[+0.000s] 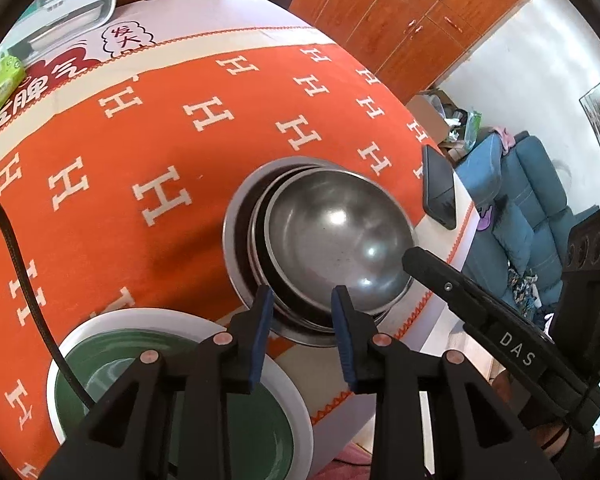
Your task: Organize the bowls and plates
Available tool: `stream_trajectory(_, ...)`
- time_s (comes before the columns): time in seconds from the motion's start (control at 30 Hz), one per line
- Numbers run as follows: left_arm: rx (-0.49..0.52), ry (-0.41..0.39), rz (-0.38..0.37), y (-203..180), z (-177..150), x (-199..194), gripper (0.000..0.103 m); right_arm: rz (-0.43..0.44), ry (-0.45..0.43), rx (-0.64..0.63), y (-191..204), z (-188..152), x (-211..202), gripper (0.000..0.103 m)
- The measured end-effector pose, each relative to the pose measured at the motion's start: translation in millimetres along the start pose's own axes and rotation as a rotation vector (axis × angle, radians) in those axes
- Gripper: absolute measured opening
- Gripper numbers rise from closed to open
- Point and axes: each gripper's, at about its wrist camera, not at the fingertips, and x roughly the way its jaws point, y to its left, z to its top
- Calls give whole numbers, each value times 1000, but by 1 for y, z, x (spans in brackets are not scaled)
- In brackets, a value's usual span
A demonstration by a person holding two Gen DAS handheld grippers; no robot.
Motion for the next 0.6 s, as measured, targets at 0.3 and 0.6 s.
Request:
stream_trajectory(0.3,-47,-5,16,6,1,-6,36,24,-4,7,-10,9,-5,26)
stream_trajectory(0.6,-137,-1,66,11,11,0,56,111,100,37,-33,28,13,40)
